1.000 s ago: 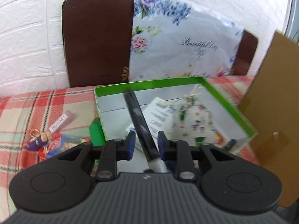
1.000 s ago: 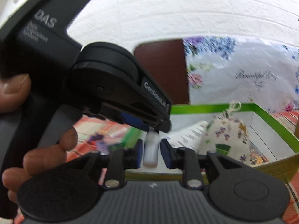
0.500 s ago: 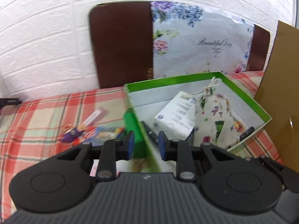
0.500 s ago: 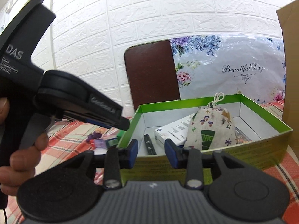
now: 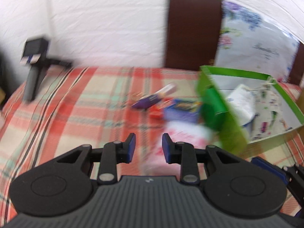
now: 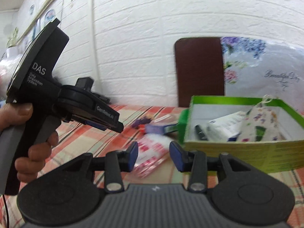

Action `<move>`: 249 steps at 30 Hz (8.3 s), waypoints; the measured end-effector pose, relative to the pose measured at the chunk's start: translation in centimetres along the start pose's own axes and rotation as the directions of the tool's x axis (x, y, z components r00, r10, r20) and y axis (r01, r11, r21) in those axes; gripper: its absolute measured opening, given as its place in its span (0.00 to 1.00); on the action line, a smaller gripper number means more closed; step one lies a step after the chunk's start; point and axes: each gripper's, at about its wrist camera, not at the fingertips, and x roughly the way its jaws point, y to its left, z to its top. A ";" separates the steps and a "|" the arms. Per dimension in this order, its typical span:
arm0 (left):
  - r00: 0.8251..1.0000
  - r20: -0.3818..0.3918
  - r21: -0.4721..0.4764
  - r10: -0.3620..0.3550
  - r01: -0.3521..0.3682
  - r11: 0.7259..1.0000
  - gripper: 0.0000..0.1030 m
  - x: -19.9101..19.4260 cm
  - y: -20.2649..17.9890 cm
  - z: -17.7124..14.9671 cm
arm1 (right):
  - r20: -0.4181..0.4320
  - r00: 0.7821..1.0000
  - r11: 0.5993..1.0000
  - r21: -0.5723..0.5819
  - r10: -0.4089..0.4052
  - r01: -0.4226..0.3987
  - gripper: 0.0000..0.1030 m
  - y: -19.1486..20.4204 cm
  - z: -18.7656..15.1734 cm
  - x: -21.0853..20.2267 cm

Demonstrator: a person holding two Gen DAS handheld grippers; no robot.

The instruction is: Organize objects

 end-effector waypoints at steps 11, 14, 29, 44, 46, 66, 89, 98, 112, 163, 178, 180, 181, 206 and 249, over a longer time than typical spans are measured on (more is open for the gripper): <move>0.988 -0.037 -0.109 -0.151 0.146 0.983 0.49 2.8 3.9 -0.7 | -0.165 0.986 0.999 -0.043 -0.003 -0.004 0.53 2.0 -1.7 5.3; 0.980 -0.022 -0.064 -0.198 0.196 0.978 0.60 3.8 2.5 -0.2 | -0.220 0.975 1.000 -0.030 -0.007 0.000 0.56 1.4 -1.9 6.5; 0.925 -0.090 -0.206 -0.369 0.345 0.916 0.52 2.8 3.0 -2.1 | -0.184 0.980 0.995 -0.054 0.073 -0.085 0.38 3.2 -1.7 6.5; 0.940 0.104 -0.141 -0.325 0.338 0.931 0.52 -4.9 0.1 1.2 | 0.084 0.989 0.984 -0.138 0.124 -0.112 0.36 3.2 0.8 -0.9; 0.928 0.107 -0.102 -0.357 0.367 0.924 0.52 -4.2 -2.0 2.6 | 0.121 0.989 0.990 -0.127 0.080 -0.064 0.36 1.2 1.4 -1.3; 0.958 0.039 0.136 -0.283 0.275 0.952 0.53 4.2 -14.4 6.5 | 0.091 0.973 0.975 0.089 -0.213 0.205 0.51 -13.7 3.9 4.2; 0.992 0.092 0.187 -0.086 0.067 0.980 0.64 -5.2 -10.7 0.2 | 0.132 0.968 0.935 0.315 -0.214 0.164 0.67 -10.2 2.1 -7.2; 0.987 0.140 0.174 -0.082 0.057 0.983 0.67 -8.2 -9.6 -1.0 | 0.168 0.961 0.945 0.280 -0.220 0.167 0.68 -7.9 2.8 -9.8; 0.973 0.210 0.183 -0.098 0.059 0.981 0.81 -12.5 -8.3 -4.6 | 0.205 0.948 0.948 0.260 -0.242 0.186 0.72 -4.7 1.9 -14.3; 0.997 0.075 0.091 0.000 -0.007 0.996 0.89 -2.9 -2.7 -5.2 | -0.004 0.987 0.984 0.084 -0.160 0.160 0.75 -0.8 -1.2 -4.8; 0.966 0.135 -0.225 0.221 -0.187 0.956 0.89 3.3 12.6 -5.6 | -0.107 0.994 0.993 -0.116 -0.009 -0.003 0.74 5.9 4.8 9.9; 0.967 0.190 -0.263 0.171 -0.118 0.958 0.90 2.7 13.3 -5.7 | -0.102 0.994 0.983 -0.181 -0.048 0.029 0.74 5.8 5.8 13.2; 0.969 0.188 -0.263 0.162 -0.109 0.959 0.90 2.8 13.2 -5.7 | -0.106 0.992 0.978 -0.203 -0.062 0.040 0.75 5.5 6.3 14.9; 0.980 0.172 -0.292 -0.103 0.151 0.945 0.89 0.6 13.0 -6.4 | -0.306 0.946 0.978 -0.139 0.108 -0.157 0.34 5.5 -3.3 1.3; 0.747 -0.071 -0.093 -0.661 0.655 0.750 0.42 5.6 -15.1 8.1 | 0.172 0.936 0.950 -0.002 -0.307 0.312 0.52 -10.6 3.9 2.0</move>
